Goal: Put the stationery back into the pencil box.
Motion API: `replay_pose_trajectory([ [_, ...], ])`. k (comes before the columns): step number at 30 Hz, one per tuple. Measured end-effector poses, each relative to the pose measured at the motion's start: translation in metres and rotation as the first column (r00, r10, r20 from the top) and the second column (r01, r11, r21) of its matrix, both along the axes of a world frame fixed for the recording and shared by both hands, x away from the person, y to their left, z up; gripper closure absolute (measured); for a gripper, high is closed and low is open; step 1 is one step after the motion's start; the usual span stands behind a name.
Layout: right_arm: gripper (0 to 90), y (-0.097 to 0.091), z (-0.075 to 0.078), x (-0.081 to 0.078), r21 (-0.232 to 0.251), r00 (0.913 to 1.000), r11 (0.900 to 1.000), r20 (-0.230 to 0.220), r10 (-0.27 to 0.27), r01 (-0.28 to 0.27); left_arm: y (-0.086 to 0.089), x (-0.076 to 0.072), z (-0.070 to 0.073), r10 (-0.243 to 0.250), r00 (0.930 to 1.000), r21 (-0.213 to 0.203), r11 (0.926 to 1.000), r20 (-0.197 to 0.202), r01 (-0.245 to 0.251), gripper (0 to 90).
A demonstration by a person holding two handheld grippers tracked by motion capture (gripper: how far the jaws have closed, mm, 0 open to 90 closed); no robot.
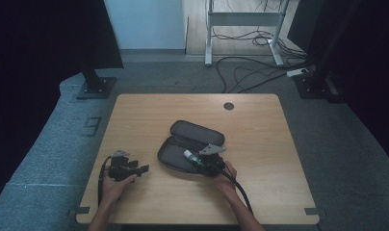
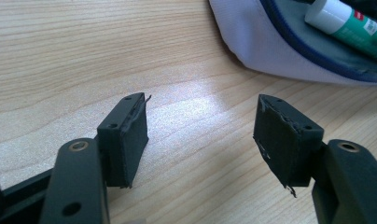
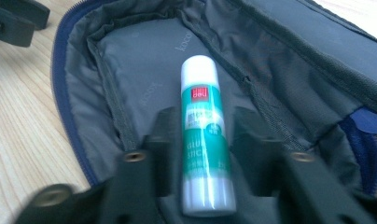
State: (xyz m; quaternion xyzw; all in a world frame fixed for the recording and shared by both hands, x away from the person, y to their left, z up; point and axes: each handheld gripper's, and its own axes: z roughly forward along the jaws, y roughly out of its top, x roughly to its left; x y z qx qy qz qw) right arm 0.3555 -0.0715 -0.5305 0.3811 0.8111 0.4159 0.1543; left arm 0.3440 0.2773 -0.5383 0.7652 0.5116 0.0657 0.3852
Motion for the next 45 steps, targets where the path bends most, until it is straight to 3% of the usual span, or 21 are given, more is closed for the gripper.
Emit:
replay_pose_trajectory([
  [4, 45.0, -0.006, 0.007, -0.007, 0.037, 0.9992, 0.999, 0.031, -0.025, 0.023, 0.0, 0.0, 0.0, -0.001, 1.0, 0.0, 1.0, -0.001, 0.001, 34.8],
  [10, 43.1, -0.024, 0.016, -0.019, 0.105, 0.9979, 0.9939, 0.052, -0.039, 0.033, -0.001, 0.0, 0.0, 0.0, 1.0, 0.001, 1.0, -0.001, 0.0, 34.5],
  [24, 42.1, -0.051, 0.015, -0.039, 0.117, 0.9978, 0.9927, 0.056, -0.035, 0.028, -0.001, 0.0, 0.0, -0.001, 1.0, 0.0, 1.0, -0.002, 0.001, 34.5],
  [34, 42.0, -0.078, 0.016, -0.052, 0.154, 0.9962, 0.9859, 0.047, -0.073, 0.065, 0.001, 0.0, 0.001, 0.001, 1.0, 0.0, 1.0, -0.004, -0.001, 34.4],
  [45, 42.0, -0.115, -0.004, -0.073, 0.139, 0.9926, 0.9833, 0.015, -0.121, 0.117, 0.001, 0.0, 0.001, 0.001, 1.0, -0.002, 1.0, -0.004, -0.001, 34.4],
])
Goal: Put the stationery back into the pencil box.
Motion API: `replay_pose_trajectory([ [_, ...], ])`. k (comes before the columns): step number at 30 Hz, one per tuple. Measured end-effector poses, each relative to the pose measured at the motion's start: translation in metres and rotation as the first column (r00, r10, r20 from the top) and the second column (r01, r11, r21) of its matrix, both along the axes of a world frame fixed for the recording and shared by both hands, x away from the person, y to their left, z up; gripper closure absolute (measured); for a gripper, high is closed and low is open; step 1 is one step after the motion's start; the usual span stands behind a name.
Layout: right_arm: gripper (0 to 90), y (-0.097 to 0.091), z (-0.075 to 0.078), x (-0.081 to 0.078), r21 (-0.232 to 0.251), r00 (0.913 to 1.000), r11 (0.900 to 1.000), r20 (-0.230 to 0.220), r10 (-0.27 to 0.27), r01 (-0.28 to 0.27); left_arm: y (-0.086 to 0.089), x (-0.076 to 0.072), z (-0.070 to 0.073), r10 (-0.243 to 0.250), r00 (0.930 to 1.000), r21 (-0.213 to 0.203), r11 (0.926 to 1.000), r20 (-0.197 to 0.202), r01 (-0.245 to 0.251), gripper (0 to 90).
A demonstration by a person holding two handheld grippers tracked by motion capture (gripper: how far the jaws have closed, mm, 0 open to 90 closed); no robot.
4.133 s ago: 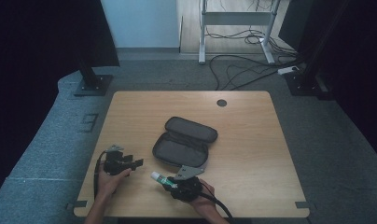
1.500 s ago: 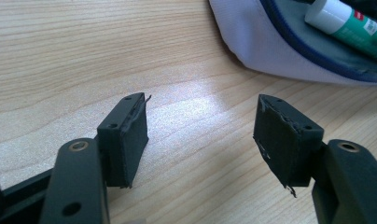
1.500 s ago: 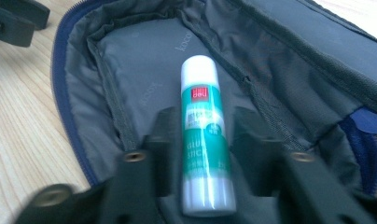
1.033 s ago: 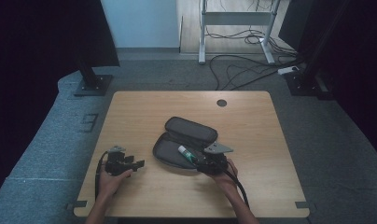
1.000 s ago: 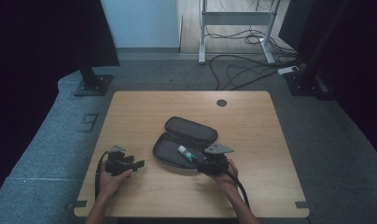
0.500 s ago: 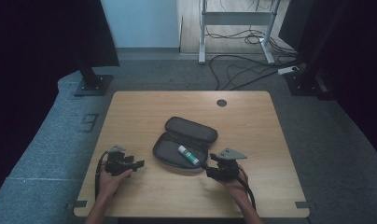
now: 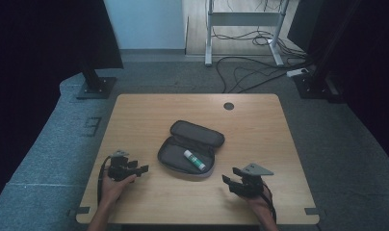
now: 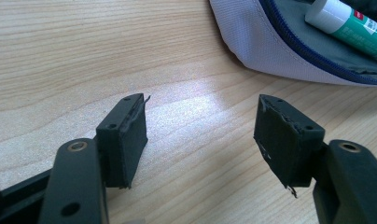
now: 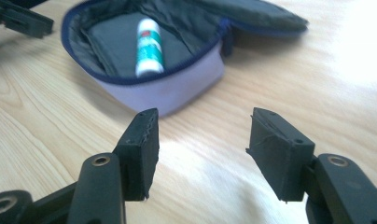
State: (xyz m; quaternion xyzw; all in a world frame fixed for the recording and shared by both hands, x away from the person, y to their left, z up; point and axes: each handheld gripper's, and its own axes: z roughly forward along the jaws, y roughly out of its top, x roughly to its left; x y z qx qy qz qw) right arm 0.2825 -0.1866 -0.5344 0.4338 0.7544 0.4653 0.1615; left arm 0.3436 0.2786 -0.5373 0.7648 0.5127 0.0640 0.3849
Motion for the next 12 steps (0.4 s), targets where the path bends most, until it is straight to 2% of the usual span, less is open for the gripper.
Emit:
replay_pose_trajectory([
  [5, 42.0, -0.011, -0.0074, -0.0002, -0.006, 0.9995, 0.9997, -0.019, -0.026, 0.026, -0.0005, -0.0001, -0.0003, 0.001, 1.0, 0.002, 1.0, -0.001, -0.001, 34.4],
  [12, 40.5, -0.0106, -0.0091, 0.0022, -0.012, 0.9994, 0.9997, -0.026, -0.023, 0.023, -0.0003, 0.0, -0.0004, 0.001, 1.0, 0.0, 1.0, -0.001, -0.001, 34.4],
])
